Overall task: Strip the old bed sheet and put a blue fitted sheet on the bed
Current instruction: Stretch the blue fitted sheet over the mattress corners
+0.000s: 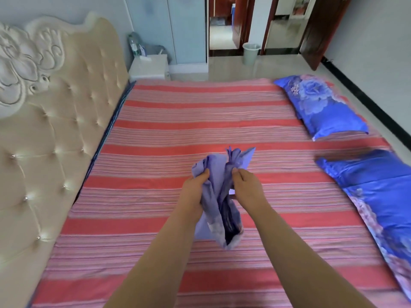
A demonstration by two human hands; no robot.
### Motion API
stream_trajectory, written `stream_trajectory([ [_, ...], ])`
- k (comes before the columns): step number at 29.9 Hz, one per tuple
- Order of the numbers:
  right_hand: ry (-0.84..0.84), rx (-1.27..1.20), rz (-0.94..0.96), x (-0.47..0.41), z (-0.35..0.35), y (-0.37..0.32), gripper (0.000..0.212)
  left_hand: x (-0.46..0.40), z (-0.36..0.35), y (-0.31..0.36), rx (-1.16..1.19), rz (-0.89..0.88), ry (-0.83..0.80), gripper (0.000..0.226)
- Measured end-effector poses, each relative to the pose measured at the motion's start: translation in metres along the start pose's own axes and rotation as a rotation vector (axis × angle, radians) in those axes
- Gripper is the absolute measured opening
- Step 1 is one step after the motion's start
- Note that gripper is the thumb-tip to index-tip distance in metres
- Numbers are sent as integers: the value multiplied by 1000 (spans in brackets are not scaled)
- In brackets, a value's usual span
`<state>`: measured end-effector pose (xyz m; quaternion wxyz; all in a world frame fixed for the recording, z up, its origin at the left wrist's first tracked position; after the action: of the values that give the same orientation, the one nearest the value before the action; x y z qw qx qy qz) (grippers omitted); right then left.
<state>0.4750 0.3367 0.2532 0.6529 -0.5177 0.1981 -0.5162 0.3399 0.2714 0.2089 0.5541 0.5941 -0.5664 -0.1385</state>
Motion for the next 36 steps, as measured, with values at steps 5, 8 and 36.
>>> stream_trajectory([
  [5,234,-483,-252,-13,15,44,21,-21,41,12,71,65,78,26],
  [8,377,-262,-294,-18,35,53,22,-26,37,21,132,86,0,23],
  [36,-121,-313,-143,-33,96,40,25,14,-79,45,-721,-315,-31,20],
])
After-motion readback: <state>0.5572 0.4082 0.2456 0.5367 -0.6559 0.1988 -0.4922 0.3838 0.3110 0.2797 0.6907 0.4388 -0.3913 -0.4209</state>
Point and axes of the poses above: each hand's wrist, its own x-axis away from the middle knuckle, its own z-axis out of the back of the hand, y = z × x, the point moved 8 cm from there along -x, towards the middle knuckle, and after that the axes turned 9 degrees about -y, right-handed, at the moved point
